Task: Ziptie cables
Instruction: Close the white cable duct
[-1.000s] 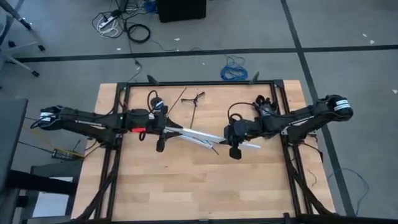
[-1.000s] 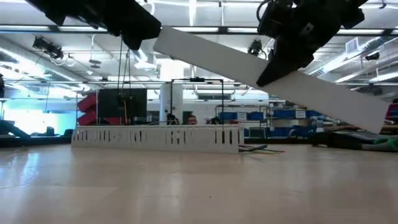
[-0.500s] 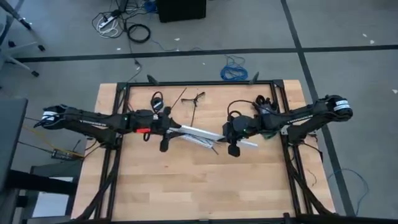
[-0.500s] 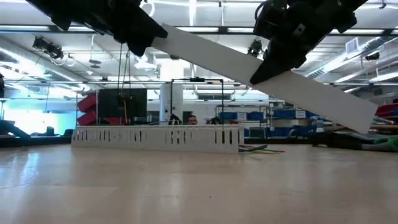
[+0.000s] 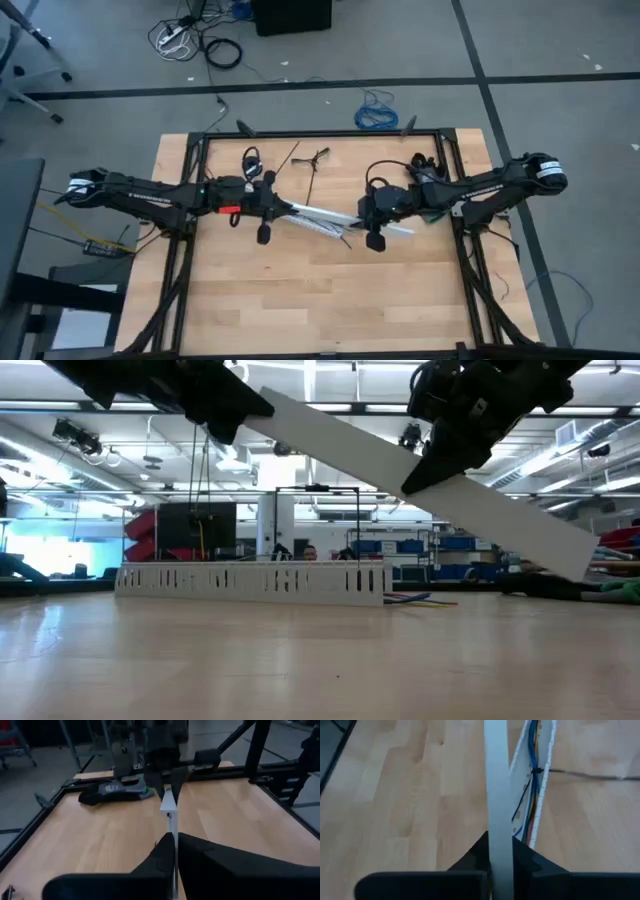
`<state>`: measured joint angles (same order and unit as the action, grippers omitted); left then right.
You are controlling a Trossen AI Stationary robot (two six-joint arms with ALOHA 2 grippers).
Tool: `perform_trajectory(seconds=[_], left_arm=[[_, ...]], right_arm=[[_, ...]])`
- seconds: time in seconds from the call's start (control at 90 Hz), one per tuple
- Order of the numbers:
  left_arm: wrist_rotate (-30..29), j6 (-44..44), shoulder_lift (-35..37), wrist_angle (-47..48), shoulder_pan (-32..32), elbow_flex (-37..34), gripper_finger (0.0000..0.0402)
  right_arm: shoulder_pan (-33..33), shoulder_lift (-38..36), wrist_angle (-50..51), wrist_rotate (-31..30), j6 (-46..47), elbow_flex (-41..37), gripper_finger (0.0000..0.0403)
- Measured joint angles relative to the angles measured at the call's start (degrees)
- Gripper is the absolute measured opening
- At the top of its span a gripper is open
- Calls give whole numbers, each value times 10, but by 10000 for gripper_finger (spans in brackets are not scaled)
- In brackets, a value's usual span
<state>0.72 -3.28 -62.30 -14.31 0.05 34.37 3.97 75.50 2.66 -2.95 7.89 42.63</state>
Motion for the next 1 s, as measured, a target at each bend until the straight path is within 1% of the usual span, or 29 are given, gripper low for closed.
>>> perform_trajectory(seconds=[0.144, 0.311, 0.367, 0.478, 0.578, 0.633, 0.7, 0.756, 0.789, 0.889, 1.0], left_arm=[[-10, 10, 0, 14, 0, 0, 1], [-49, 43, 0, 26, 3, 0, 1], [-63, 74, 0, 17, 12, 0, 1], [-90, 166, 1, 27, 48, 10, 0], [-103, 262, 1, 63, 95, 18, 0], [-97, 307, 1, 85, 120, 23, 0], [-60, 365, 1, 90, 148, 26, 0], [-33, 425, 1, 86, 164, 26, 0], [-22, 459, 0, 78, 170, 26, 0], [-13, 542, 0, 44, 175, 26, 0], [-13, 583, 0, 21, 175, 26, 0]], right_arm=[[-3, 0, -23, -46, -38, 0, 92], [-28, 0, -56, -50, -42, 0, 169], [-38, 0, -65, -55, -56, 0, 196], [-54, 0, -99, -92, -103, 0, 247], [-60, 0, -160, -131, -183, 0, 281], [-59, 2, -198, -162, -243, 0, 294], [-56, 4, -240, -190, -308, 0, 304], [-58, 4, -262, -196, -339, 1, 309], [-60, 4, -270, -196, -349, 1, 310], [-71, 5, -269, -194, -356, 1, 310], [-83, 27, -270, -191, -355, 2, 310]])
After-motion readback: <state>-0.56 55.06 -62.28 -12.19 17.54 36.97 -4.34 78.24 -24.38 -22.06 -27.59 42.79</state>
